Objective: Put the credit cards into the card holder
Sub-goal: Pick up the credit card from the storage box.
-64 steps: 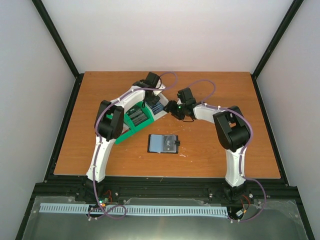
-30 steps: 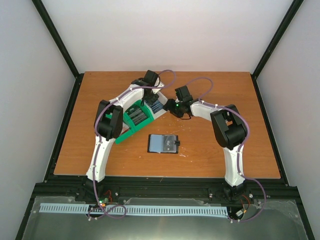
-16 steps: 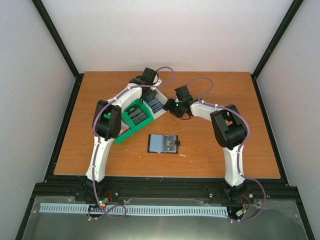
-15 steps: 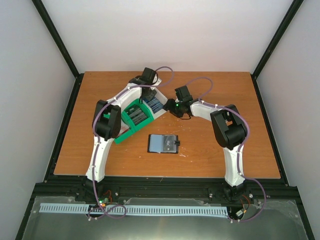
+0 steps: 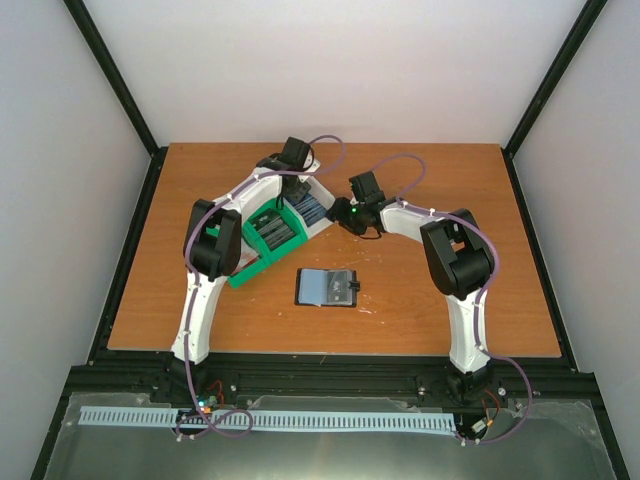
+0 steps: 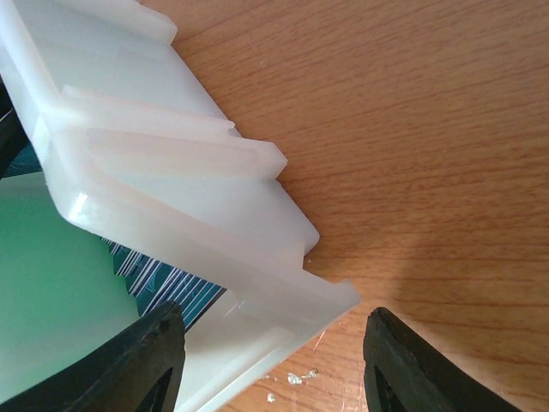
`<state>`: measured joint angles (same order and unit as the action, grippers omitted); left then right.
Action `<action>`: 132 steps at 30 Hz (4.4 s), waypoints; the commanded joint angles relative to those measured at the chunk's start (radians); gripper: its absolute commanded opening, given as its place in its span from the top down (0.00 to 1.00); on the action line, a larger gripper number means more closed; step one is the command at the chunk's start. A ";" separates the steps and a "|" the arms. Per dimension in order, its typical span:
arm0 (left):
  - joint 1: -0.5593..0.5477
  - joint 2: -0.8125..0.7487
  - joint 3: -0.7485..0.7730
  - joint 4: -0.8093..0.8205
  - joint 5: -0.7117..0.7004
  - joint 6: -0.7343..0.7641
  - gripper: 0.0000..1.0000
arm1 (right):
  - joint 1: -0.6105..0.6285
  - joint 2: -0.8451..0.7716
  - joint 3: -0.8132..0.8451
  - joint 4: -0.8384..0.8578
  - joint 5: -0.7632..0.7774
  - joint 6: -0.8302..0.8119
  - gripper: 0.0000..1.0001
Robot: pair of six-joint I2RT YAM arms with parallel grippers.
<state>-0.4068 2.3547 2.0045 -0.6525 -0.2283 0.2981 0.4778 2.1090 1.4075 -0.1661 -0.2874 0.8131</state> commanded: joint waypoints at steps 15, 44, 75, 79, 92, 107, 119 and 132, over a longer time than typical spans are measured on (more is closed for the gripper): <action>0.014 -0.025 0.032 0.027 0.041 0.012 0.99 | 0.012 -0.008 0.018 -0.067 -0.009 -0.066 0.41; 0.142 -0.764 -0.490 0.256 0.828 -0.810 0.99 | -0.038 -0.497 -0.221 0.280 -0.493 -0.064 0.14; 0.200 -0.897 -1.022 1.099 1.379 -1.882 0.99 | 0.018 -0.450 -0.199 0.419 -0.653 0.404 0.56; 0.200 -0.901 -1.030 1.103 1.388 -1.883 0.99 | 0.021 -0.445 -0.200 0.457 -0.652 0.435 0.72; 0.200 -0.919 -0.991 0.864 1.430 -1.577 0.69 | 0.022 -0.517 -0.222 0.322 -0.555 0.463 0.97; 0.197 -0.908 -0.994 0.843 1.464 -1.484 0.99 | 0.041 -0.522 -0.236 0.352 -0.571 0.476 0.82; 0.223 -0.951 -1.045 1.302 1.441 -2.049 0.99 | 0.019 -0.620 -0.378 0.730 -0.586 0.560 0.40; 0.220 -0.986 -1.027 1.434 1.345 -2.351 0.99 | 0.020 -0.584 -0.417 1.117 -0.561 0.788 0.37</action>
<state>-0.1921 1.4067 0.9607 0.6998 1.1519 -1.9469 0.4992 1.5009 0.9871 0.8043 -0.8597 1.5261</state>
